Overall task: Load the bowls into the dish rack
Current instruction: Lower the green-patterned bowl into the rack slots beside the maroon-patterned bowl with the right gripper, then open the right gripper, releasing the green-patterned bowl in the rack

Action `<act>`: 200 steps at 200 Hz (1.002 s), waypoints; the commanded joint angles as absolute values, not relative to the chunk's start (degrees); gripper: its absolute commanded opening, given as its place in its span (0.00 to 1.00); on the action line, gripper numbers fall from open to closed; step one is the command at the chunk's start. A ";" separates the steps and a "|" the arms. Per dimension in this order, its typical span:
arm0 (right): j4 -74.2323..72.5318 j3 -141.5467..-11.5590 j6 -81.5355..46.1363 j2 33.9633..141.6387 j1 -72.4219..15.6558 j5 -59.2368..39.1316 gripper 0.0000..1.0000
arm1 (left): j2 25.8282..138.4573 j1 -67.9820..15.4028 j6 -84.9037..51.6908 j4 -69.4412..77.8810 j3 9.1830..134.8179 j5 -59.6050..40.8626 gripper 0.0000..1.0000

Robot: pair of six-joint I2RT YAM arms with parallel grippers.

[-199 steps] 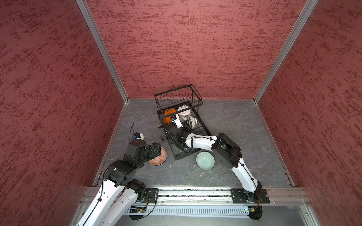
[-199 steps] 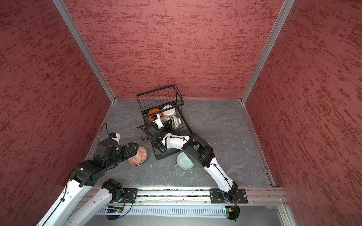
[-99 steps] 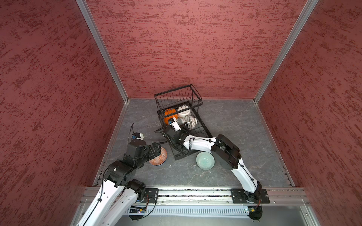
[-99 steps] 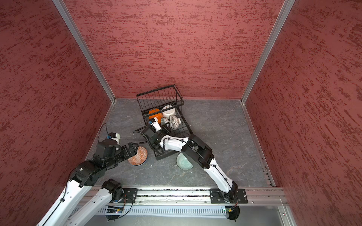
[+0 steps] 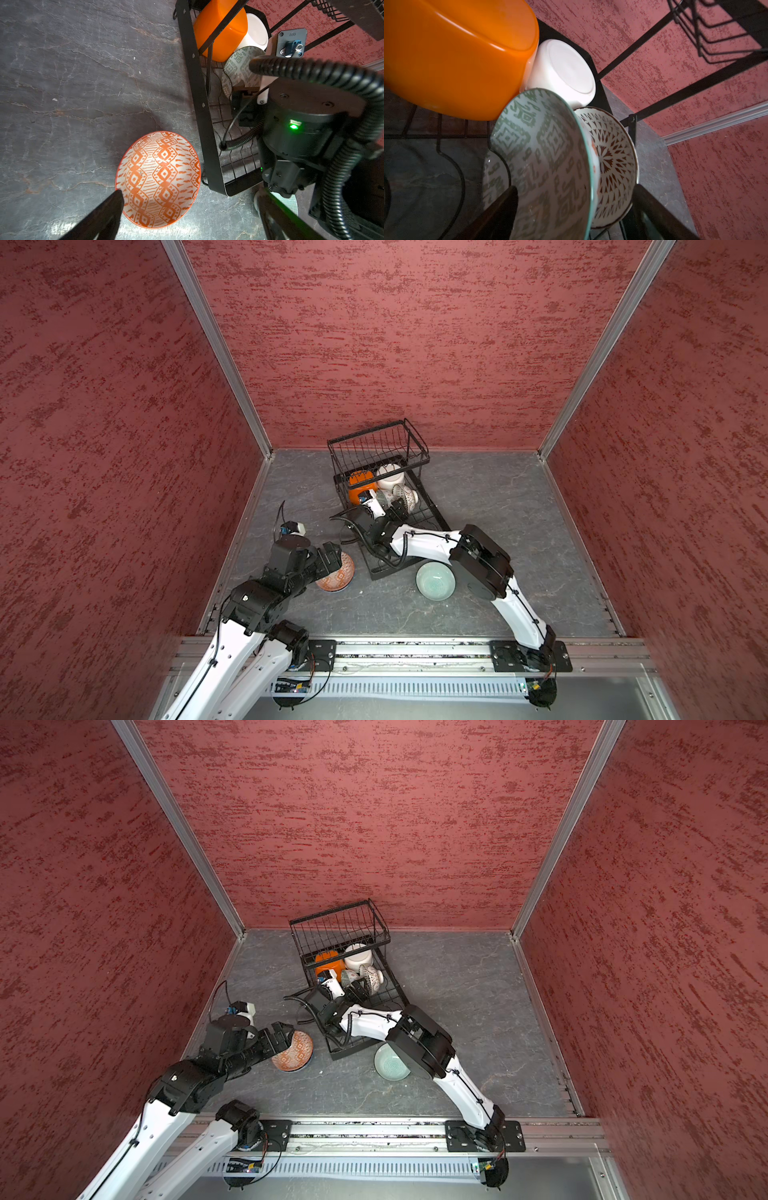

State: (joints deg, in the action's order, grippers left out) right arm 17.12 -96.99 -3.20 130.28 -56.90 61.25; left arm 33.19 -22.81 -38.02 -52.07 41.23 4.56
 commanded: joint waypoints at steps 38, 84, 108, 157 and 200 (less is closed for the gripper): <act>18.90 -94.36 -7.35 122.08 -56.48 57.39 0.97 | 34.61 -21.50 -38.99 -54.88 42.75 6.58 1.00; 17.20 -88.95 -7.99 117.23 -56.43 51.31 0.97 | 36.16 -20.87 -39.81 -55.29 42.86 5.90 1.00; 16.39 -85.92 -7.59 114.43 -56.49 42.98 0.98 | 36.68 -20.83 -39.68 -55.28 42.92 5.37 1.00; 16.81 -80.84 -10.87 107.61 -56.41 36.34 0.98 | 36.74 -20.81 -38.99 -54.08 42.73 4.16 1.00; 21.96 -80.30 -14.76 103.28 -55.08 36.74 0.99 | 38.04 -20.99 -38.96 -53.11 42.76 2.41 1.00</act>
